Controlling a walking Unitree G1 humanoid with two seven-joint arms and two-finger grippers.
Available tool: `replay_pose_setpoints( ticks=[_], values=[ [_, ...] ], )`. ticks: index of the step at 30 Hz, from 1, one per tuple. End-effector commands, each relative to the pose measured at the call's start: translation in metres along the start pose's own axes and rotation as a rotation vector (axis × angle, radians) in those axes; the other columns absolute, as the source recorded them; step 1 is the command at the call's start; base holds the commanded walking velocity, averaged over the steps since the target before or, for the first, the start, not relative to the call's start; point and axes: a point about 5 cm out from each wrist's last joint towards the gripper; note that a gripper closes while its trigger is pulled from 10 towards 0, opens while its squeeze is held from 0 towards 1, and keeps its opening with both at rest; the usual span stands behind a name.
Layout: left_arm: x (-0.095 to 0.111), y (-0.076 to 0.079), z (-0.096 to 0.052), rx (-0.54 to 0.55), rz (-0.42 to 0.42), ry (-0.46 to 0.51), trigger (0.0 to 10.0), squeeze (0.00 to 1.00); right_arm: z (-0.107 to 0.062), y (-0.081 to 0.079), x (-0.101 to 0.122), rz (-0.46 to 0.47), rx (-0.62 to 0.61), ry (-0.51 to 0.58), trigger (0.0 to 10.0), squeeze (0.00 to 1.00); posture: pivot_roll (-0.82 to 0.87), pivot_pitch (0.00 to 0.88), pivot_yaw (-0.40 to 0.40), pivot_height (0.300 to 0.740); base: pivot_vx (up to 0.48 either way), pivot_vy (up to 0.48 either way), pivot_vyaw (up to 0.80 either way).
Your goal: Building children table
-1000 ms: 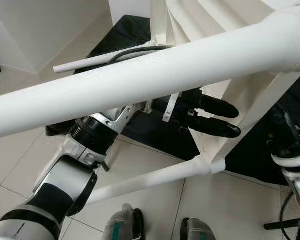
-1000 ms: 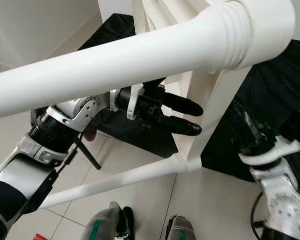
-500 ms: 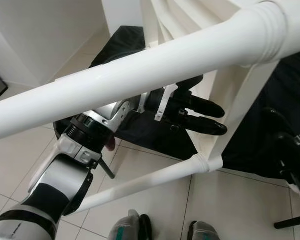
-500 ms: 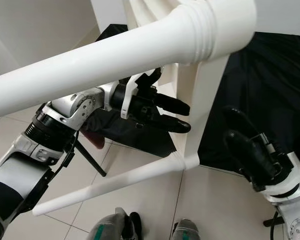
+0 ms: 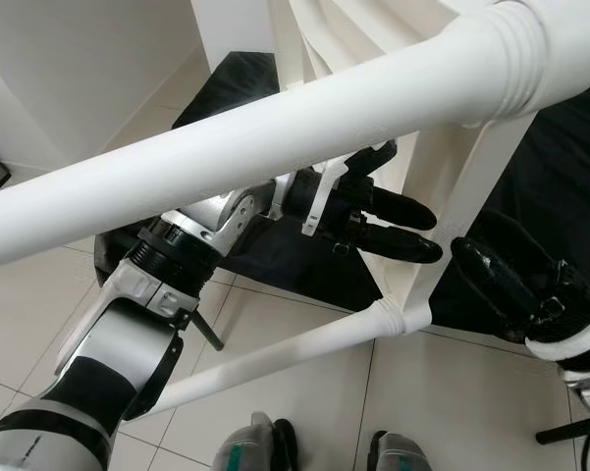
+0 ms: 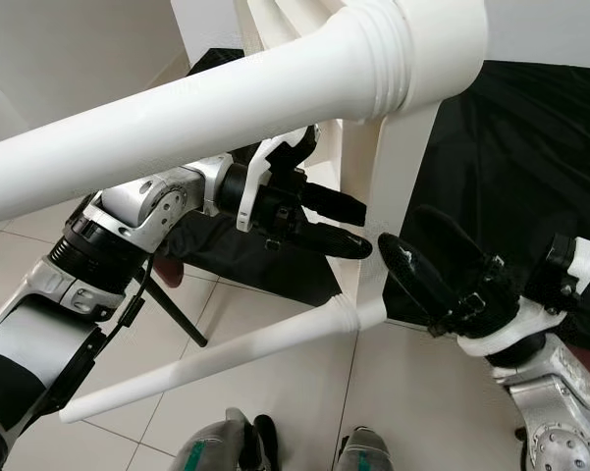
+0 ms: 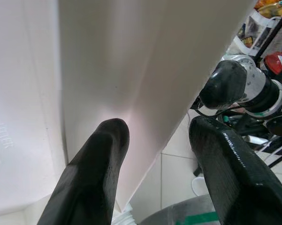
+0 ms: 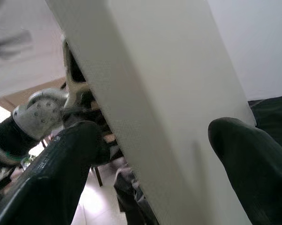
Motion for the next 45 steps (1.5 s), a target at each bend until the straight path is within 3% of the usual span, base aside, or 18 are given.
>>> replay_pose_setpoints(
  ticks=[1, 5, 8, 12, 20, 21, 37, 38, 39, 40, 41, 42, 44, 45],
  values=[
    [0.001, -0.002, -0.005, 0.018, 0.011, -0.041, 10.0, 0.00, 0.003, -0.008, -0.005, -0.015, 0.028, -0.031, 10.0, 0.00, -0.07, 0.128, 0.164, 0.740, 0.000, 0.000, 0.00],
    [0.001, -0.002, -0.006, 0.018, 0.014, -0.051, 10.0, 0.00, 0.002, -0.010, -0.008, -0.025, 0.034, -0.059, 10.0, 0.00, -0.07, 0.131, 0.163, 0.740, 0.000, 0.000, 0.00],
    [0.001, -0.003, -0.008, 0.021, 0.013, -0.064, 10.0, 0.00, -0.002, -0.006, -0.014, -0.080, 0.000, -0.138, 10.0, 0.00, -0.07, 0.133, 0.157, 0.740, 0.000, 0.000, 0.00],
    [0.002, -0.004, -0.008, 0.023, 0.014, -0.069, 10.0, 0.00, -0.002, 0.000, -0.018, -0.125, -0.046, -0.165, 10.0, 0.00, -0.07, 0.134, 0.154, 0.740, 0.000, 0.000, 0.00],
    [0.003, -0.005, -0.009, 0.027, 0.017, -0.075, 10.0, 0.00, 0.005, 0.009, -0.021, -0.214, -0.183, -0.150, 10.0, 0.00, -0.06, 0.138, 0.148, 0.740, 0.000, 0.000, 0.00],
    [0.003, -0.005, -0.008, 0.028, 0.019, -0.077, 10.0, 0.00, 0.014, 0.010, -0.021, -0.223, -0.220, -0.110, 10.0, 0.00, -0.07, 0.142, 0.146, 0.740, 0.000, 0.000, 0.00],
    [0.005, -0.002, -0.005, 0.024, 0.021, -0.077, 10.0, 0.00, 0.059, 0.010, -0.040, -0.161, -0.344, 0.026, 10.0, 0.00, -0.05, 0.143, 0.127, 0.740, 0.000, 0.000, 0.00],
    [0.004, -0.001, -0.006, 0.027, 0.018, -0.081, 10.0, 0.17, 0.065, 0.012, -0.043, -0.125, -0.382, 0.041, 5.8, 0.00, -0.05, 0.142, 0.121, 0.740, 0.000, 0.000, 0.00],
    [0.004, -0.001, -0.006, 0.028, 0.016, -0.084, 10.0, 0.17, 0.069, 0.014, -0.045, -0.099, -0.408, 0.050, 5.8, 0.00, -0.05, 0.141, 0.120, 0.740, 0.000, 0.000, 0.00],
    [0.003, 0.000, -0.007, 0.026, 0.010, -0.089, 10.0, 1.00, 0.074, 0.014, -0.045, -0.091, -0.410, 0.055, 7.3, 0.00, -0.04, 0.141, 0.114, 0.740, 0.000, 0.000, 0.00],
    [0.003, 0.000, -0.007, 0.026, 0.010, -0.089, 10.0, 1.00, 0.074, 0.014, -0.045, -0.091, -0.410, 0.055, 7.3, 0.00, -0.04, 0.141, 0.114, 0.740, 0.000, 0.000, 0.00],
    [0.003, 0.000, -0.008, 0.024, 0.005, -0.093, 10.0, 1.00, 0.076, 0.013, -0.045, -0.091, -0.410, 0.059, 3.7, 0.00, -0.04, 0.141, 0.114, 0.740, 0.000, 0.000, 0.00],
    [0.003, 0.000, -0.008, 0.024, 0.005, -0.093, 10.0, 1.00, 0.076, 0.013, -0.045, -0.091, -0.410, 0.059, 3.7, 0.00, -0.04, 0.141, 0.114, 0.740, 0.000, 0.000, 0.00],
    [0.004, 0.002, -0.009, 0.024, 0.003, -0.094, 10.0, 1.00, 0.080, 0.013, -0.045, -0.093, -0.418, 0.063, 7.0, 0.00, -0.04, 0.137, 0.106, 0.740, 0.000, 0.000, 0.00]
  ],
)
Point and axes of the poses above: a point about 5 cm out from each wrist's last joint towards the gripper, its own z axis pointing out of the wrist towards the gripper, its own x axis along the axis of the wrist's last joint, y = z × x, and after that the axes turned 8 degrees about z, right-handed
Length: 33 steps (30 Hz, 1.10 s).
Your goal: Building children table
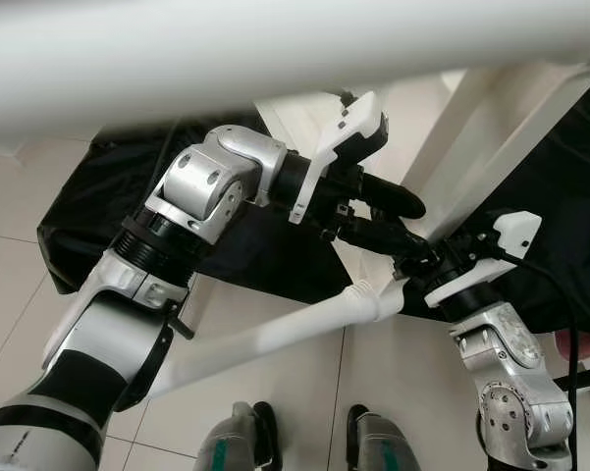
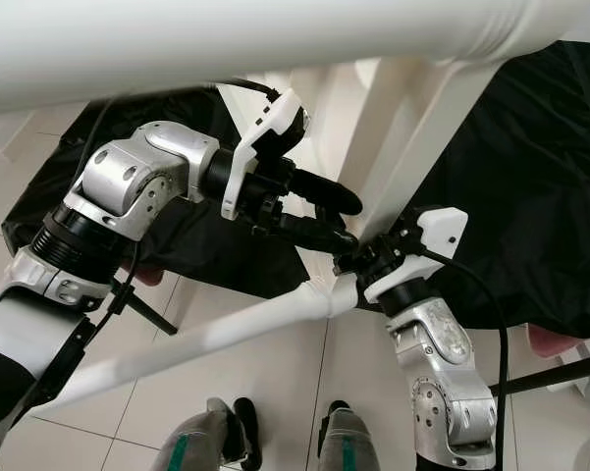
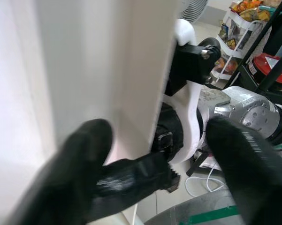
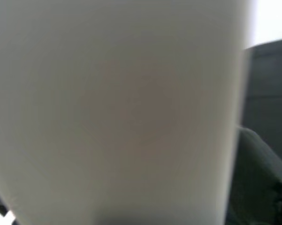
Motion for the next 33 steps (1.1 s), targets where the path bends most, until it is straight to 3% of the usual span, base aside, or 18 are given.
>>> replay_pose_setpoints(
  ticks=[1, 2, 3, 4, 5, 8, 9, 11, 17, 19, 21, 22, 23, 25, 27, 28, 30, 33],
  values=[
    [-0.004, 0.004, -0.001, 0.019, -0.012, -0.045, 10.0, 1.00, 0.010, -0.005, -0.002, 0.011, -0.002, -0.001, 6.4, 0.00, -0.03, 0.132, 0.093, 0.740, 0.000, 0.000, 0.00],
    [-0.004, 0.004, -0.001, 0.019, -0.012, -0.045, 10.0, 1.00, 0.010, -0.005, -0.002, 0.011, -0.002, -0.001, 6.4, 0.00, -0.03, 0.132, 0.093, 0.740, 0.000, 0.000, 0.00],
    [-0.004, 0.007, -0.003, 0.035, -0.002, -0.062, 10.0, 1.00, 0.016, -0.005, -0.001, 0.030, -0.016, 0.003, 0.0, 0.00, -0.03, 0.126, 0.086, 0.740, 0.000, 0.000, 0.00],
    [-0.004, 0.007, -0.003, 0.035, -0.002, -0.062, 10.0, 1.00, 0.016, -0.005, -0.001, 0.030, -0.016, 0.003, 0.0, 0.00, -0.03, 0.126, 0.086, 0.740, 0.000, 0.000, 0.00],
    [-0.005, 0.012, -0.006, 0.040, 0.029, -0.091, 10.0, 0.00, 0.021, -0.004, 0.001, 0.043, -0.016, 0.012, 0.0, 0.00, -0.03, 0.124, 0.075, 0.740, 0.000, 0.000, 0.00],
    [-0.005, 0.014, -0.010, 0.070, 0.051, -0.117, 10.0, 0.00, 0.025, -0.003, 0.003, 0.046, -0.019, 0.021, 0.0, 0.00, -0.02, 0.119, 0.065, 0.740, 0.000, 0.000, 0.00],
    [-0.006, 0.013, -0.017, 0.129, 0.090, -0.164, 10.0, 0.00, 0.028, -0.003, 0.006, 0.048, -0.014, 0.035, 0.0, 0.00, -0.01, 0.114, 0.055, 0.740, 0.000, 0.000, 0.00],
    [-0.005, 0.008, -0.031, 0.251, 0.074, -0.194, 10.0, 0.00, 0.032, 0.000, 0.012, 0.032, -0.022, 0.064, 0.0, 0.00, 0.00, 0.114, 0.047, 0.740, 0.000, 0.000, 0.00],
    [-0.004, 0.005, -0.037, 0.304, 0.057, -0.184, 10.0, 0.00, 0.034, 0.001, 0.015, 0.021, -0.018, 0.080, 0.0, 0.00, 0.00, 0.112, 0.043, 0.740, 0.000, 0.000, 0.00],
    [0.004, 0.001, -0.064, 0.516, 0.048, -0.139, 10.0, 0.00, 0.040, 0.012, 0.039, -0.035, -0.020, 0.159, 0.0, 0.00, 0.00, 0.113, 0.024, 0.740, 0.000, 0.000, 0.00],
    [0.004, 0.001, -0.064, 0.516, 0.048, -0.139, 10.0, 0.00, 0.040, 0.012, 0.039, -0.035, -0.020, 0.159, 0.0, 0.00, 0.00, 0.113, 0.024, 0.740, 0.000, 0.000, 0.00],
    [0.006, 0.002, -0.078, 0.615, 0.054, -0.131, 10.0, 0.00, 0.041, 0.018, 0.051, -0.065, -0.027, 0.193, 0.0, 0.00, 0.00, 0.114, 0.018, 0.740, 0.000, 0.000, 0.00],
    [0.006, 0.002, -0.078, 0.615, 0.054, -0.131, 10.0, 0.00, 0.041, 0.018, 0.051, -0.065, -0.027, 0.193, 0.0, 0.00, 0.00, 0.114, 0.018, 0.740, 0.000, 0.000, 0.00],
    [0.006, 0.008, -0.103, 0.765, 0.056, -0.148, 10.0, 0.00, 0.042, 0.028, 0.068, -0.106, -0.057, 0.241, 0.0, 0.00, 0.00, 0.117, 0.012, 0.740, 0.000, 0.000, 0.00],
    [0.006, 0.013, -0.111, 0.820, 0.048, -0.135, 10.0, 0.00, 0.042, 0.035, 0.076, -0.112, -0.091, 0.269, 0.0, 0.00, 0.00, 0.119, 0.009, 0.740, 0.000, 0.000, 0.00],
    [0.006, 0.013, -0.111, 0.820, 0.048, -0.135, 10.0, 0.00, 0.042, 0.035, 0.076, -0.112, -0.091, 0.269, 0.0, 0.00, 0.00, 0.119, 0.009, 0.740, 0.000, 0.000, 0.00],
    [0.010, 0.022, -0.115, 0.877, 0.045, -0.042, 10.0, 0.00, 0.042, 0.042, 0.086, -0.132, -0.130, 0.308, 0.0, 0.00, 0.01, 0.119, 0.004, 0.740, 0.000, 0.000, 0.00],
    [0.012, 0.025, -0.113, 0.890, 0.062, -0.013, 10.0, 0.00, 0.042, 0.044, 0.088, -0.138, -0.144, 0.320, 0.0, 0.00, 0.01, 0.120, -0.003, 0.740, 0.000, 0.000, 0.00]
  ],
)
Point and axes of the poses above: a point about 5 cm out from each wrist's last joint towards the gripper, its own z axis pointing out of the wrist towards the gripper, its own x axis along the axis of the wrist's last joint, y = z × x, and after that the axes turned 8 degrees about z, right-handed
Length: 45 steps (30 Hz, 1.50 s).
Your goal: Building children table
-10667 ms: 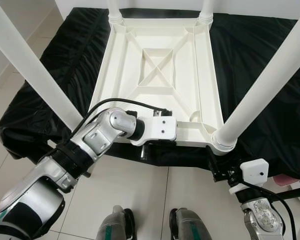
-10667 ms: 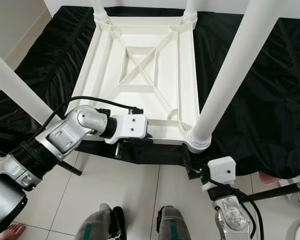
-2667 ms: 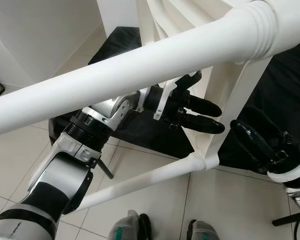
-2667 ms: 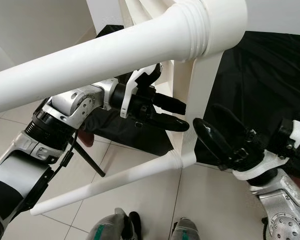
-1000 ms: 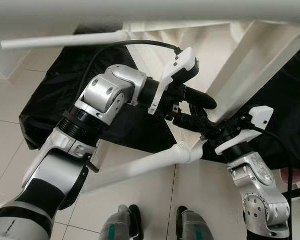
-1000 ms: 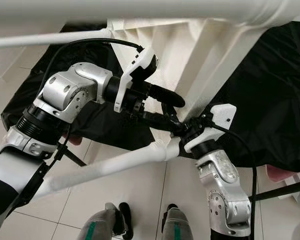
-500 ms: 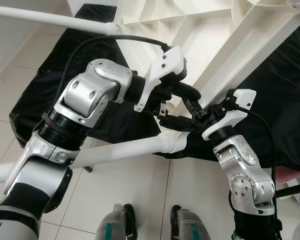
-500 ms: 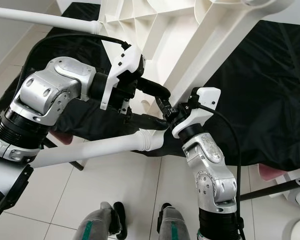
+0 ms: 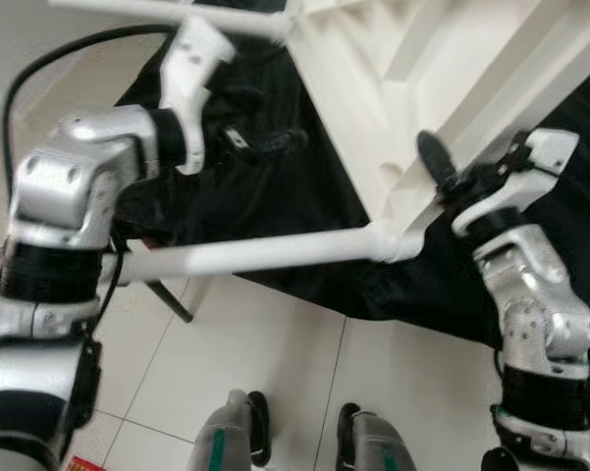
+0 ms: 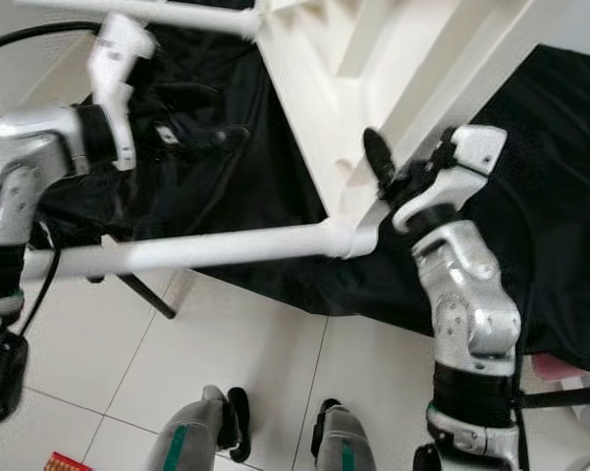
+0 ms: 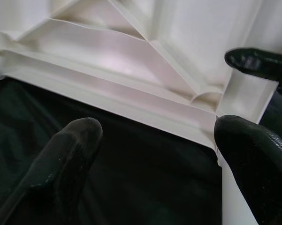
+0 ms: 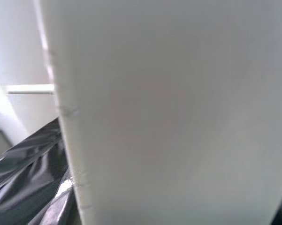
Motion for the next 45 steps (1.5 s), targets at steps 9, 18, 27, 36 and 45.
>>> replay_pose_setpoints(
  ticks=[9, 18, 27, 36, 45],
  values=[
    [-0.014, 0.022, 0.011, 0.166, -0.097, 0.023, 10.0, 0.00, -0.008, 0.010, 0.033, -0.128, -0.102, 0.193, 0.0, 0.00, 0.00, 0.123, -0.030, 0.740, 0.000, 0.000, 0.00],
    [-0.022, 0.020, 0.010, 0.338, -0.169, 0.057, 10.0, 0.00, -0.033, 0.041, 0.056, -0.264, -0.261, 0.238, 0.0, 0.00, -0.04, 0.126, -0.022, 0.740, 0.000, 0.000, 0.00],
    [-0.033, 0.015, 0.009, 0.416, -0.193, 0.009, 10.0, 0.00, -0.037, 0.062, 0.067, -0.310, -0.379, 0.292, 0.0, 0.00, -0.04, 0.135, -0.018, 0.740, 0.000, 0.000, 0.00],
    [-0.039, 0.019, 0.014, 0.424, -0.152, -0.051, 10.0, 0.00, -0.041, 0.082, 0.061, -0.337, -0.487, 0.284, 4.9, 0.00, -0.03, 0.157, -0.043, 0.740, 0.000, 0.000, 0.00],
    [-0.041, 0.012, 0.025, 0.512, -0.193, -0.028, 10.0, 0.00, -0.025, 0.070, 0.032, -0.244, -0.335, 0.161, 10.0, 1.00, -0.03, 0.182, -0.062, 0.740, 0.000, 0.000, 0.00]
  ],
)
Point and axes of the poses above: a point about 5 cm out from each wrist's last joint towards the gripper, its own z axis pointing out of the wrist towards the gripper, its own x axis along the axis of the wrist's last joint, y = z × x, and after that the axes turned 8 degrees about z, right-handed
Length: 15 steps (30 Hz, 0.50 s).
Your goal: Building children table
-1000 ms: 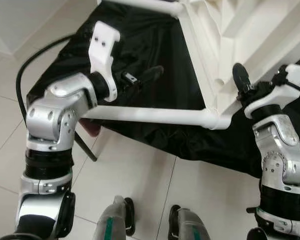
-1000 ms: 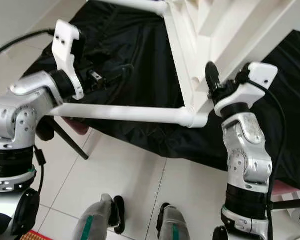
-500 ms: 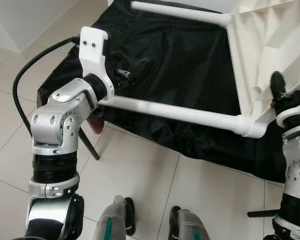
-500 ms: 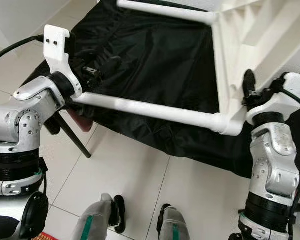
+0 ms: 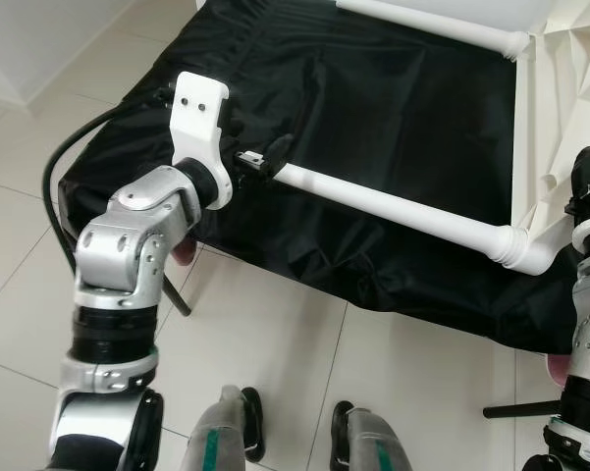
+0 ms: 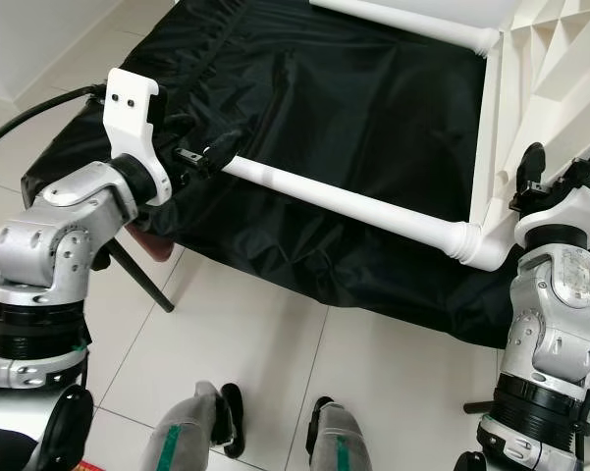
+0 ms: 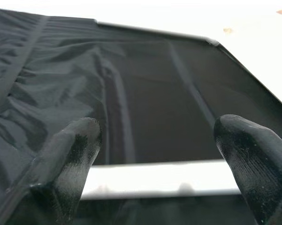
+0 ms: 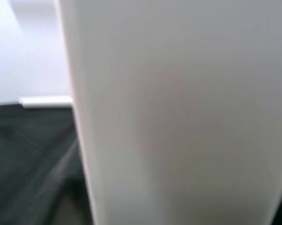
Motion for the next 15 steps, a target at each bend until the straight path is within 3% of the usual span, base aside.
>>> replay_pose_setpoints(
  ticks=[1, 5, 9, 10, 11, 12, 15],
  values=[
    [-0.001, -0.003, 0.004, 0.046, 0.003, 0.004, 10.0, 0.00, 0.002, -0.014, -0.006, 0.021, 0.078, -0.007, 10.0, 1.00, -0.03, 0.189, -0.068, 0.740, 0.000, 0.000, 0.00],
    [-0.001, -0.011, 0.006, 0.113, 0.007, 0.013, 10.0, 0.00, 0.005, -0.035, -0.013, 0.042, 0.175, -0.019, 10.0, 1.00, -0.02, 0.195, -0.077, 0.740, 0.000, 0.000, 0.00],
    [-0.003, -0.014, 0.005, 0.135, 0.002, 0.022, 10.0, 0.00, 0.009, -0.043, -0.016, 0.069, 0.184, -0.009, 10.0, 1.00, -0.02, 0.191, -0.076, 0.740, 0.000, 0.000, 0.00],
    [-0.005, -0.015, 0.003, 0.154, 0.012, 0.012, 10.0, 0.00, 0.009, -0.046, -0.019, 0.073, 0.192, -0.011, 10.0, 0.15, -0.01, 0.185, -0.072, 0.740, 0.000, 0.000, 0.00],
    [-0.005, -0.015, 0.003, 0.154, 0.012, 0.012, 10.0, 0.00, 0.009, -0.046, -0.019, 0.073, 0.192, -0.011, 10.0, 0.15, -0.01, 0.185, -0.072, 0.740, 0.000, 0.000, 0.00],
    [-0.006, -0.018, 0.001, 0.179, 0.019, 0.011, 10.0, 0.00, 0.008, -0.049, -0.023, 0.073, 0.194, -0.016, 10.0, 0.00, 0.00, 0.181, -0.069, 0.740, 0.000, 0.000, 0.00],
    [-0.008, -0.024, -0.006, 0.249, 0.024, 0.026, 10.0, 0.00, 0.001, -0.049, -0.032, 0.070, 0.178, -0.025, 10.0, 0.00, 0.01, 0.170, -0.061, 0.740, 0.000, 0.000, 0.00]
  ],
)
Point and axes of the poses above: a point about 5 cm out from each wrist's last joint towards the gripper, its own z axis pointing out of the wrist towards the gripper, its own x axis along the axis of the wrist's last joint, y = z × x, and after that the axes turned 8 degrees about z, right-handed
